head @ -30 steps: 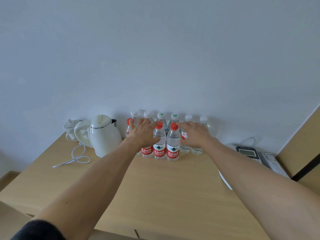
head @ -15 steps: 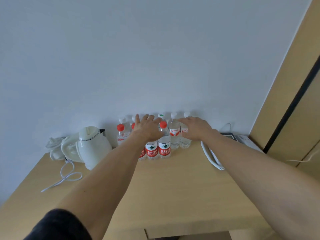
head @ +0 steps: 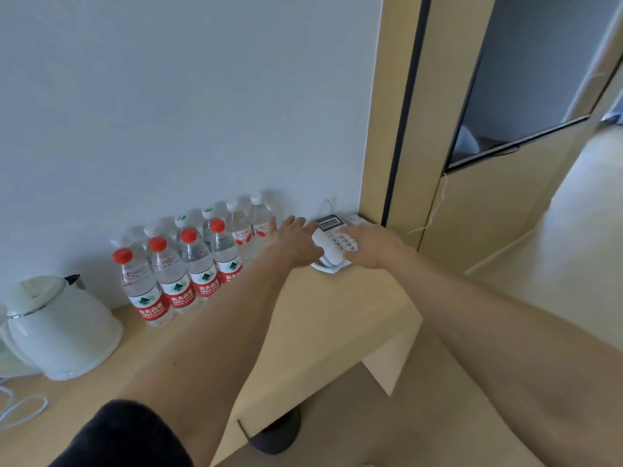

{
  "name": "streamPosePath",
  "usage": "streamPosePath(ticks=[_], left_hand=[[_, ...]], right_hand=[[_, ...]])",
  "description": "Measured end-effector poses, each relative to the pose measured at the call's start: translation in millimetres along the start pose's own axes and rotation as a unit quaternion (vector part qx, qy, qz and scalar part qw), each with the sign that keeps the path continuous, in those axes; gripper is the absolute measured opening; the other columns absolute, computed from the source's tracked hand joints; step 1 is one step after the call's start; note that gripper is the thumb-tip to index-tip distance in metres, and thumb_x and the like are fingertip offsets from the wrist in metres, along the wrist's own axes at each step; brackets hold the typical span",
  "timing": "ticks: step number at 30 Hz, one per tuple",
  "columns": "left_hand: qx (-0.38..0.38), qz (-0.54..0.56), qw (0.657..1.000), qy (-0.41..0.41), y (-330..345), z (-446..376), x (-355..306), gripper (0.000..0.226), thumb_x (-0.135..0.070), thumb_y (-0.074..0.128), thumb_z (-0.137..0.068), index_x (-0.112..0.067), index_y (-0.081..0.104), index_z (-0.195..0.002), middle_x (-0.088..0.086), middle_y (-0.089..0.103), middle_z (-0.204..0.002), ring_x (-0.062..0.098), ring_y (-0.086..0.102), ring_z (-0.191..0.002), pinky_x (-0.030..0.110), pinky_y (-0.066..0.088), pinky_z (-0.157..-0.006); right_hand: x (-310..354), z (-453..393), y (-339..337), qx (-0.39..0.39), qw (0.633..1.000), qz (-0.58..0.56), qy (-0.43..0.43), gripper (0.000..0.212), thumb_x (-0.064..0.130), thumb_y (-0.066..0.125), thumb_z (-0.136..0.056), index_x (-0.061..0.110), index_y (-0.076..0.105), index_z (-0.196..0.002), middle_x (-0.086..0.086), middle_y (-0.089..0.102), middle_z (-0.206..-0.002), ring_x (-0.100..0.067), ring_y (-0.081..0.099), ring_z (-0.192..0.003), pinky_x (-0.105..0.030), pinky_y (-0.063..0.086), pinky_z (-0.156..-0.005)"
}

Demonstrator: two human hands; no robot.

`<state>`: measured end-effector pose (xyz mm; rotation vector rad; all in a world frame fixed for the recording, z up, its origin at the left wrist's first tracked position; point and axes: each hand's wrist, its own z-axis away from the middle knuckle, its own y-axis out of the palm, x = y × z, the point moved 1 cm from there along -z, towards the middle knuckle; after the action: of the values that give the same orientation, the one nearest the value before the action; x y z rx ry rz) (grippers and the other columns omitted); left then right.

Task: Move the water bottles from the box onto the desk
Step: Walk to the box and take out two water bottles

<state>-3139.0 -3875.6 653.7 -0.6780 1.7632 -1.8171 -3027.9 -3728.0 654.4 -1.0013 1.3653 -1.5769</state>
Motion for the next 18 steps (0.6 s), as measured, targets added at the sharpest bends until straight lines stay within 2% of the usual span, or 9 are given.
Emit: streamPosePath(ticks=[4, 8, 13, 18], left_hand=[[0.013, 0.003, 0.997, 0.075, 6, -10, -68, 0.064, -0.048, 0.046, -0.095, -0.03, 0.03, -0.155, -0.001, 0.031, -0.162, 0.019, 0.021, -0.151, 0.056, 0.003, -0.122], [0.014, -0.001, 0.989, 0.148, 9, -15, -143, 0.066, -0.044, 0.046, -0.096, -0.025, 0.028, -0.157, 0.004, 0.034, -0.16, 0.023, 0.023, -0.15, 0.055, 0.007, -0.122], [0.024, -0.026, 0.973, 0.23, 14, -13, -243, 0.066, -0.049, 0.041, -0.1, -0.024, 0.023, -0.159, 0.006, 0.033, -0.161, 0.027, 0.024, -0.15, 0.056, 0.014, -0.121], [0.036, -0.034, 0.956, 0.291, 26, -3, -344, 0.063, -0.045, 0.036, -0.102, -0.024, 0.022, -0.16, 0.004, 0.027, -0.165, 0.026, 0.019, -0.153, 0.055, 0.01, -0.122]], right_hand=[[-55, 46, 6, 0.009, 0.997, -0.005, 0.08, 0.063, 0.051, 0.047, -0.099, 0.034, 0.026, -0.156, -0.001, 0.037, -0.157, -0.028, 0.039, -0.14, -0.044, 0.041, -0.108], [-114, 98, 13, 0.007, 0.986, -0.029, 0.164, 0.067, 0.054, 0.049, -0.097, 0.035, 0.025, -0.156, 0.001, 0.033, -0.161, -0.028, 0.035, -0.144, -0.047, 0.034, -0.115], [-180, 171, 24, 0.006, 0.961, -0.034, 0.273, 0.068, 0.057, 0.047, -0.096, 0.034, 0.026, -0.156, -0.005, 0.037, -0.158, -0.03, 0.036, -0.143, -0.044, 0.032, -0.114], [-240, 248, 35, 0.004, 0.933, -0.043, 0.358, 0.065, 0.058, 0.043, -0.098, 0.035, 0.026, -0.156, -0.005, 0.039, -0.155, -0.031, 0.038, -0.141, -0.046, 0.033, -0.112]])
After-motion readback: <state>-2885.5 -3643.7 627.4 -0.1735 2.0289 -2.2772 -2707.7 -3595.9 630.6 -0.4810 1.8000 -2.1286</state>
